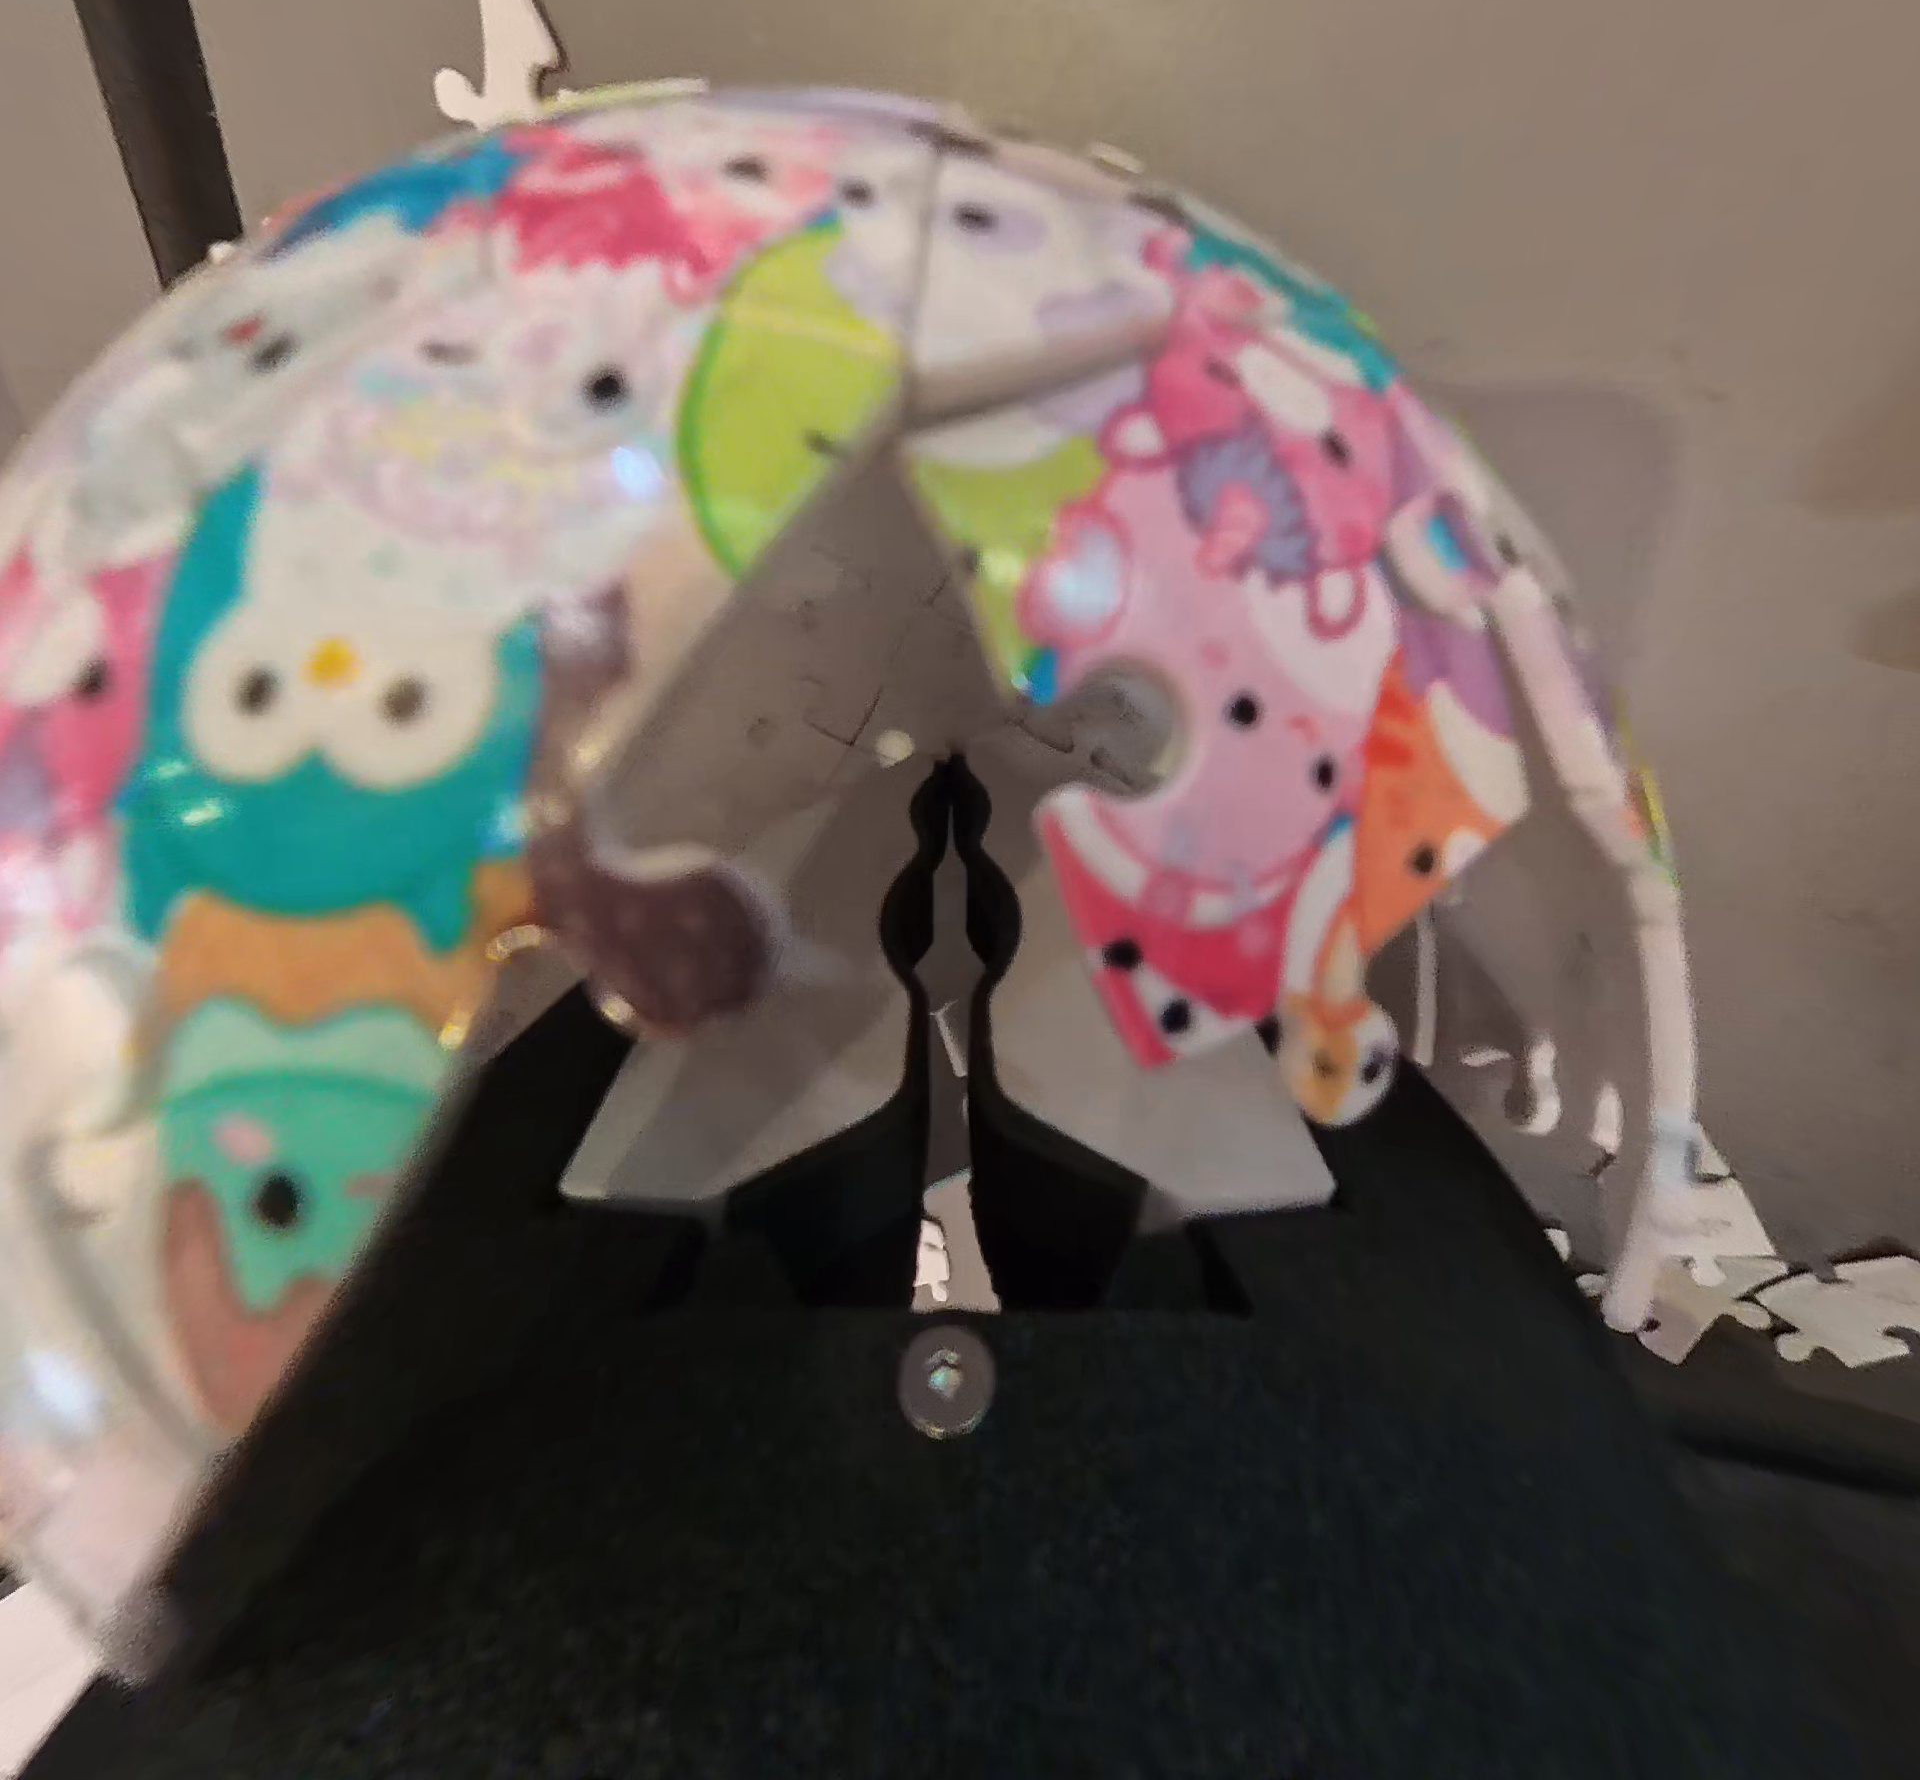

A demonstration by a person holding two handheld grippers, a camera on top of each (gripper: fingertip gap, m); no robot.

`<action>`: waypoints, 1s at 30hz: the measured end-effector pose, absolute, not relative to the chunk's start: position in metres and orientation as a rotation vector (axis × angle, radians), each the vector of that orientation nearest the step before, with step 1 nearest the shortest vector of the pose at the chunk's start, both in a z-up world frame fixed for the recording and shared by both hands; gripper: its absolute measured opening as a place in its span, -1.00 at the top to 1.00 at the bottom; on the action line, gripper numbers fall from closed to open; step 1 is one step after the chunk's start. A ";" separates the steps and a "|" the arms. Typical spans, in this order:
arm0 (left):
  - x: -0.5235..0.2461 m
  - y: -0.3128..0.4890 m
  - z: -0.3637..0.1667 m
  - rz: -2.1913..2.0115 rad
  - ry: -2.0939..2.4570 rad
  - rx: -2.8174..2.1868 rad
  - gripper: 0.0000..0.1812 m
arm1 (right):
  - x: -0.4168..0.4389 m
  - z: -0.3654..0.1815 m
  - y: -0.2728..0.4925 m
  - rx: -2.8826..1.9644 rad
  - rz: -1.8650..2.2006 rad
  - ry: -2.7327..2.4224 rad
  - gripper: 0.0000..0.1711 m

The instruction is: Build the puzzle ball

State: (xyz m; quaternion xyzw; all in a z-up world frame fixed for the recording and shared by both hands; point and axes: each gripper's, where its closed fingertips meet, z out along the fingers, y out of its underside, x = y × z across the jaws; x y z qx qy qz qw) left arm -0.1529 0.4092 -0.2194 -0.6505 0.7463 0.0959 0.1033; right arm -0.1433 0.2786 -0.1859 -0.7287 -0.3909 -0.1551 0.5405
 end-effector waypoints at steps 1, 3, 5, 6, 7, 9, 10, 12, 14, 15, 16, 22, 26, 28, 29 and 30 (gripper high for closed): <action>-0.153 0.409 -0.219 0.280 2.205 -1.921 1.00 | -0.142 -0.185 0.279 -1.732 -0.368 -0.921 0.83; -0.155 0.408 -0.219 0.278 2.213 -1.927 1.00 | -0.136 -0.181 0.282 -1.730 -0.363 -0.880 0.81; -0.157 0.408 -0.219 0.280 2.220 -1.928 1.00 | -0.126 -0.179 0.287 -1.773 -0.315 -0.825 0.81; -0.157 0.408 -0.219 0.279 2.221 -1.929 1.00 | -0.119 -0.179 0.290 -1.820 -0.274 -0.794 0.79; -0.158 0.408 -0.219 0.277 2.221 -1.932 1.00 | -0.114 -0.178 0.293 -1.853 -0.206 -0.754 0.67; -0.158 0.408 -0.219 0.266 2.220 -1.935 1.00 | -0.111 -0.174 0.300 -1.916 0.011 -0.663 0.36; -0.158 0.408 -0.219 0.263 2.220 -1.938 1.00 | -0.109 -0.169 0.305 -1.927 0.101 -0.614 0.19; -0.158 0.407 -0.219 0.261 2.221 -1.937 1.00 | -0.110 -0.163 0.316 -1.916 0.231 -0.592 -0.09; -0.157 0.407 -0.220 0.251 2.220 -1.939 1.00 | -0.105 -0.161 0.331 -1.895 0.236 -0.598 -0.15; -0.156 0.406 -0.220 0.247 2.219 -1.942 1.00 | -0.105 -0.162 0.338 -1.898 0.241 -0.609 -0.24; -0.156 0.406 -0.220 0.245 2.218 -1.943 1.00 | -0.105 -0.162 0.344 -1.905 0.254 -0.614 -0.33; -0.156 0.404 -0.220 0.235 2.227 -1.945 1.00 | -0.119 -0.159 0.370 -1.908 0.325 -0.665 -0.57; -0.159 0.402 -0.220 0.219 2.233 -1.956 1.00 | -0.127 -0.171 0.377 -1.947 0.374 -0.746 -0.62; -0.162 0.402 -0.219 0.216 2.239 -1.963 1.00 | -0.127 -0.174 0.381 -1.942 0.359 -0.774 -0.53; -0.164 0.401 -0.219 0.213 2.243 -1.967 1.00 | -0.126 -0.176 0.382 -1.940 0.343 -0.794 -0.50; -0.166 0.400 -0.219 0.205 2.245 -1.972 1.00 | -0.125 -0.177 0.383 -1.936 0.328 -0.815 -0.47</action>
